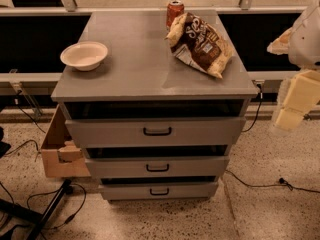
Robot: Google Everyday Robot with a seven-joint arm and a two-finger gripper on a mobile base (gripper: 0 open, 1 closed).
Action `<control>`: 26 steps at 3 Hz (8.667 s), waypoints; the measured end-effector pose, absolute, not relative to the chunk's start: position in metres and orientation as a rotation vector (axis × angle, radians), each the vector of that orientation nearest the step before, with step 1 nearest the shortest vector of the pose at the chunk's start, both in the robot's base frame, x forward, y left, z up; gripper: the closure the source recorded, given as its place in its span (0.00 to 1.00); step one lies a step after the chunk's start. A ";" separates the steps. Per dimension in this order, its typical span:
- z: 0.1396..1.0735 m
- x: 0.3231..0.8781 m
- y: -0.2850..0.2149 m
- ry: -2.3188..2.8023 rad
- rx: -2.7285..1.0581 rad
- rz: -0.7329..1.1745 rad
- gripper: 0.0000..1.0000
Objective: Open middle drawer
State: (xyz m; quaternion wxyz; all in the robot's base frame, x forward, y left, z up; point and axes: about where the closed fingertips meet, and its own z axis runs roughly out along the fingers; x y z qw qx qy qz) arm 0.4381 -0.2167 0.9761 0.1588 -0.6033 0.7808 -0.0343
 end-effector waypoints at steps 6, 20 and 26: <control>0.700 0.416 -0.149 2.306 -1.695 -0.119 0.00; 0.435 0.570 -0.107 2.291 -1.933 -0.236 0.91; 0.422 0.561 -0.108 2.316 -1.939 -0.216 0.00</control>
Offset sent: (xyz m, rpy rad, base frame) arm -0.0044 0.0149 -0.0480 -0.0214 0.0495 -0.0276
